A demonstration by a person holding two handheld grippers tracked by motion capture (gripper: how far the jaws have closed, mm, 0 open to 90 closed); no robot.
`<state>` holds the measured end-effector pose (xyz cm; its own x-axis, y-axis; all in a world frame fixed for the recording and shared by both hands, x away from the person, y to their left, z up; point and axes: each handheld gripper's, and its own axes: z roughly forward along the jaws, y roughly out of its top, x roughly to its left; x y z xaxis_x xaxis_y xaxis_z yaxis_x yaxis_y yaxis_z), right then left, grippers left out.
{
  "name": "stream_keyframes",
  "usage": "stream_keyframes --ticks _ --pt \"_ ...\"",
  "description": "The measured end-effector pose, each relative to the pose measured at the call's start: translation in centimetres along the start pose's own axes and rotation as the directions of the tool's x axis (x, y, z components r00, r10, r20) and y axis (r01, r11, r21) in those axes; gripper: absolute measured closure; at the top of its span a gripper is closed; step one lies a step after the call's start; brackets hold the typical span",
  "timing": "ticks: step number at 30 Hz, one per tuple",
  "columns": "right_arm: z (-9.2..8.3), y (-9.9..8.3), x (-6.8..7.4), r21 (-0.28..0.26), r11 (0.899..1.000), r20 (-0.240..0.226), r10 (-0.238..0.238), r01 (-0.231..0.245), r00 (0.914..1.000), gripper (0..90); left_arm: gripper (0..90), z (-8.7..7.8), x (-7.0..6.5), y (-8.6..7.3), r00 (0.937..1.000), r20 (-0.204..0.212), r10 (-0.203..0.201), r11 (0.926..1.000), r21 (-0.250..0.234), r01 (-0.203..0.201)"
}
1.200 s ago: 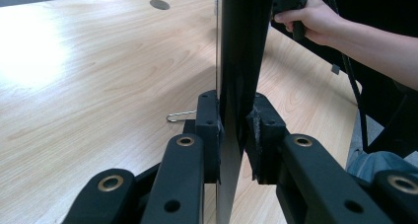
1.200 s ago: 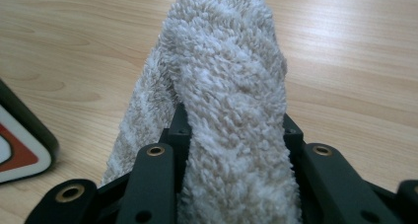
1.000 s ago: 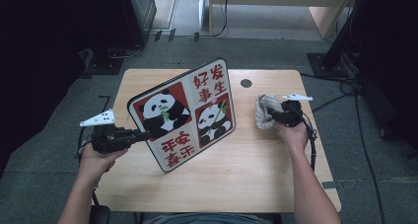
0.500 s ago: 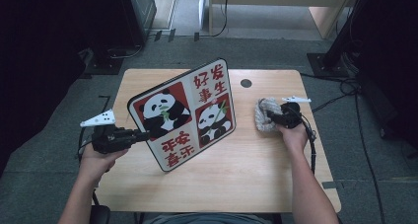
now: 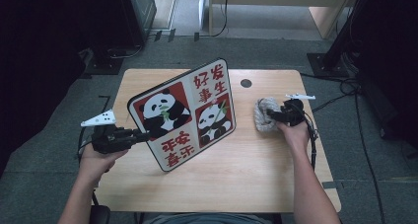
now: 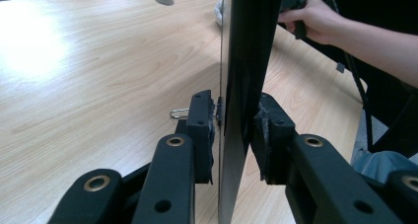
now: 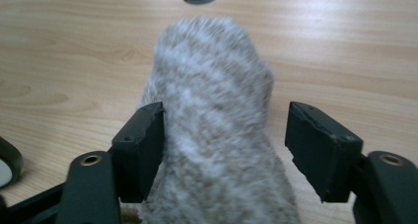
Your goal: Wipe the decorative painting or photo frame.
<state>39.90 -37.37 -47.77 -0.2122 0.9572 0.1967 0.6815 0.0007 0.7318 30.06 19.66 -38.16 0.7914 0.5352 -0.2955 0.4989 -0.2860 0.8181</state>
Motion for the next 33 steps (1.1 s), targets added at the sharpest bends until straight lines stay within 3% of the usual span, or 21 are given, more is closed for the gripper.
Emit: stream_keyframes --ticks 4,7,13,18,22,33 --pt "-1.2 0.7 0.4 -0.052 0.999 -0.004 0.016 -0.016 0.9999 27.3 69.0 0.0 0.0 0.0 1.0 -0.005 0.0 1.0 0.003 0.0" --pt "-2.1 1.0 1.1 -0.066 0.998 0.01 -0.015 0.015 0.9998 27.4 67.7 0.0 0.0 -0.1 1.0 -0.009 0.001 1.0 0.006 -0.001" --pt "-3.3 1.0 2.2 -0.061 0.996 0.004 -0.061 0.061 0.9981 29.7 65.4 0.0 0.1 -0.2 0.9998 -0.019 -0.003 0.9999 0.015 0.003" --pt "-4.1 0.6 2.5 -0.069 0.997 -0.041 -0.046 0.043 0.9981 30.8 65.1 0.0 0.2 -0.2 0.9997 -0.023 -0.001 0.9999 0.015 0.002" --pt "-4.6 0.3 3.0 -0.062 0.996 -0.041 -0.074 0.071 0.9964 31.2 64.0 0.0 0.3 -0.2 0.9997 -0.026 -0.004 0.9999 0.011 0.005" --pt "-5.1 -0.6 5.4 -0.035 0.989 -0.105 -0.146 0.143 0.9837 32.0 59.5 -0.1 0.8 -0.5 0.9987 -0.046 -0.024 0.9997 0.007 0.024"
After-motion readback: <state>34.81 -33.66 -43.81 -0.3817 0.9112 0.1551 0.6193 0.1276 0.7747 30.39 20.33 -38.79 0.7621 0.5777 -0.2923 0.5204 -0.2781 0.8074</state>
